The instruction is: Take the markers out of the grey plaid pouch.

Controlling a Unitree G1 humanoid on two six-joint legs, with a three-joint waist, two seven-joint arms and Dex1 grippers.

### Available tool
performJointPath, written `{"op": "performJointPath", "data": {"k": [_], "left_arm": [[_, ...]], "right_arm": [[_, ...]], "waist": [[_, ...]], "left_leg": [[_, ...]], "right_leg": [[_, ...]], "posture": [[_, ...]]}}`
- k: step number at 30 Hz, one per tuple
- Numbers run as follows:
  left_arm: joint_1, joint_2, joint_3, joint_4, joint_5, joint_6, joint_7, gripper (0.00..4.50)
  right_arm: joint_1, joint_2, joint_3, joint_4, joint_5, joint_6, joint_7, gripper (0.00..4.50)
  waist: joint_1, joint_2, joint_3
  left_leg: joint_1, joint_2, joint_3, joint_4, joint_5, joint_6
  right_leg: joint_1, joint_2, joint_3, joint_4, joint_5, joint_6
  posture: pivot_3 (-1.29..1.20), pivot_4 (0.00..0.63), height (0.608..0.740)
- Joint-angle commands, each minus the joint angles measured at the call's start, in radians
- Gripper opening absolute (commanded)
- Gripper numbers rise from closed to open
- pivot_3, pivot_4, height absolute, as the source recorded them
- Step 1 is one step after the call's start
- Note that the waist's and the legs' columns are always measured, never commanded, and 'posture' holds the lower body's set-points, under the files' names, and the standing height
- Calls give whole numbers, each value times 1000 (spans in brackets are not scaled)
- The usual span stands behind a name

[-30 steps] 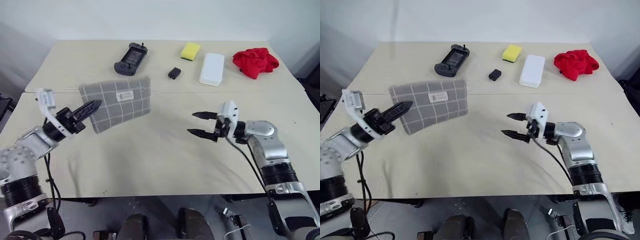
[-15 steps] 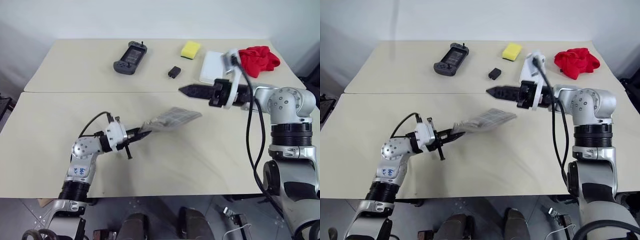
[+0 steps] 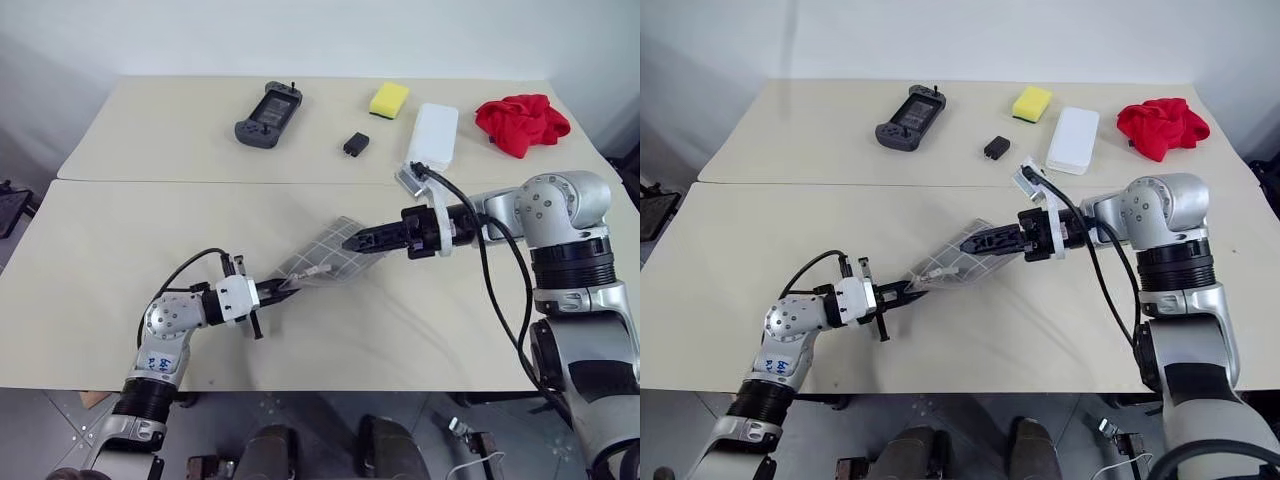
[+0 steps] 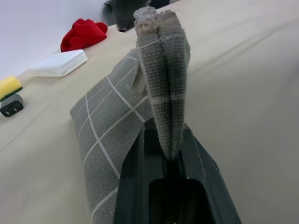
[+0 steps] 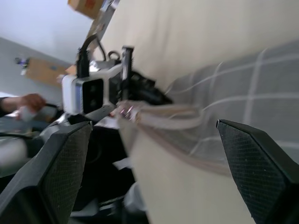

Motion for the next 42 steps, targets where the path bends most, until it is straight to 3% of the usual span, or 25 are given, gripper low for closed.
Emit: {"op": "performJointPath", "data": {"k": [1,20,28,33,36,42], "left_arm": [[14,8,-4,-36,-1,-2,17,0],[6,5,-18,-42,17,-1,63,0],[3,-6,-33,-46,15,5,63,0],[11,-7,-34,-50,9,14,64,0],[13,-8,-35,-52,7,17,64,0],[13,-9,-31,-51,2,25,66,0]], "right_arm": [[-16,5,-34,-24,48,30,-12,4450],[75,82,-18,76,592,31,-490,4450],[95,269,-228,143,578,-6,-815,4450],[111,325,-302,119,584,-3,-903,4450],[126,346,-322,94,580,-7,-925,3902],[134,357,-342,63,574,-10,-900,1935]], "waist": [[0,0,0],[0,0,0],[1,0,0],[-1,0,0],[-3,0,0],[-3,0,0]], "left_leg": [[0,0,0,0,0,0],[0,0,0,0,0,0],[0,1,3,0,0,0],[0,1,3,0,0,0],[0,1,4,0,0,0],[0,1,4,0,0,0]], "right_leg": [[0,0,0,0,0,0],[0,0,-1,0,0,0],[0,1,0,0,0,0],[0,1,-1,0,0,0],[0,1,-1,0,0,0],[0,1,0,0,0,0]], "posture": [[0,150,740],[0,150,740],[0,150,740],[0,150,740],[0,150,740],[0,150,740]]}}
